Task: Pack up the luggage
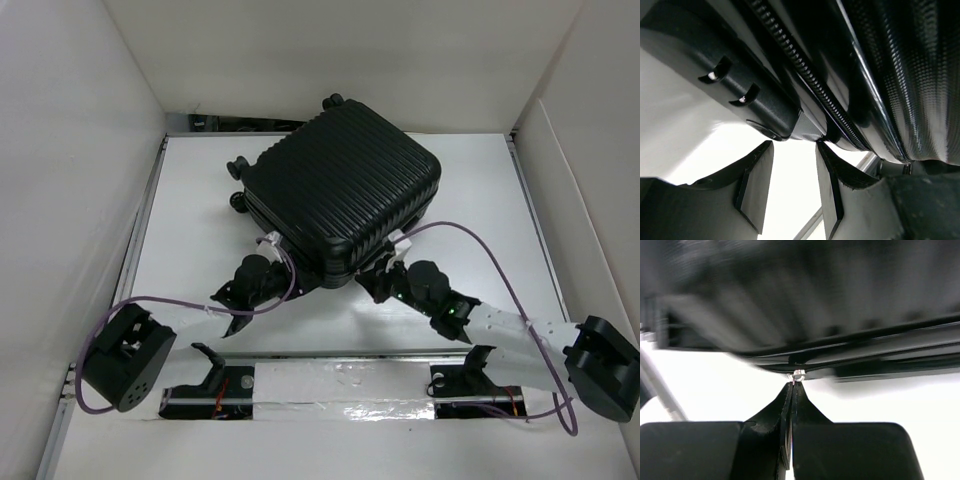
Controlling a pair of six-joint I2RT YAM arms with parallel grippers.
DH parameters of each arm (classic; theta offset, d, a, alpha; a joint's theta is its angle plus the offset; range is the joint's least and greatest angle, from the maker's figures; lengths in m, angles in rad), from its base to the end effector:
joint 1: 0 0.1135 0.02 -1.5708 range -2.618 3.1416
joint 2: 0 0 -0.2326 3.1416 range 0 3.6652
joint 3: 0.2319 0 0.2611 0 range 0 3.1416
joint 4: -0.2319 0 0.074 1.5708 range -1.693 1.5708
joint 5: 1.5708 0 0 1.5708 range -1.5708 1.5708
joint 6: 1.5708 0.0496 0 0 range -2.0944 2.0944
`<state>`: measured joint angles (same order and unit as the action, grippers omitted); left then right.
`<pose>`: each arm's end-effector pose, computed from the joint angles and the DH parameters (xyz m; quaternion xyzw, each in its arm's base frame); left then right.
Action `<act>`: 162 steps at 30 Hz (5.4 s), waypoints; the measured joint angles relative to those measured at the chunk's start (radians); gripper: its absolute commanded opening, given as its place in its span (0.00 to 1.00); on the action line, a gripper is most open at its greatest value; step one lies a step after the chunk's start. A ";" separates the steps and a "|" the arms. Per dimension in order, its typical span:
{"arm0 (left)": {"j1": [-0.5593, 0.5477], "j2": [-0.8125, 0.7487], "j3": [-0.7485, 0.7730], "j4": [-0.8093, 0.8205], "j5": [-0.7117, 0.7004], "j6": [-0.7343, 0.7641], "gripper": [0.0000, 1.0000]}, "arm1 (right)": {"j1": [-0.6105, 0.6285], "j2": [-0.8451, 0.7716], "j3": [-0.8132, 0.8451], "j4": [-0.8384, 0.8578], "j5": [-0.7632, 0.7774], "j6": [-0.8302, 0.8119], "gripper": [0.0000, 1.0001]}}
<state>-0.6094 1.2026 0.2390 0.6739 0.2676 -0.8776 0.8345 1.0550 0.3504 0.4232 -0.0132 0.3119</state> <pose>0.1953 -0.1523 0.1213 -0.0272 0.7981 -0.4796 0.3636 0.1718 0.1905 0.1626 -0.2103 0.7711 0.3303 0.5020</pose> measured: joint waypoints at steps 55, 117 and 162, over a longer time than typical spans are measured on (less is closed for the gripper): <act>0.511 0.189 0.581 -0.372 -0.138 -0.093 0.82 | 0.535 -0.056 -0.006 -0.094 0.399 0.235 0.00; -0.154 -0.411 -0.066 0.091 -0.525 -0.060 0.00 | 0.296 0.268 0.209 0.001 0.142 0.108 0.00; 0.449 0.307 0.716 -0.355 0.014 0.552 0.77 | 0.061 -0.349 -0.141 -0.130 0.102 0.119 0.00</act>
<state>-0.1608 1.5097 0.9550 0.3191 0.2817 -0.3256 0.8959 0.7059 0.2096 0.2928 0.0887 0.4309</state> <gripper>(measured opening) 0.762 0.008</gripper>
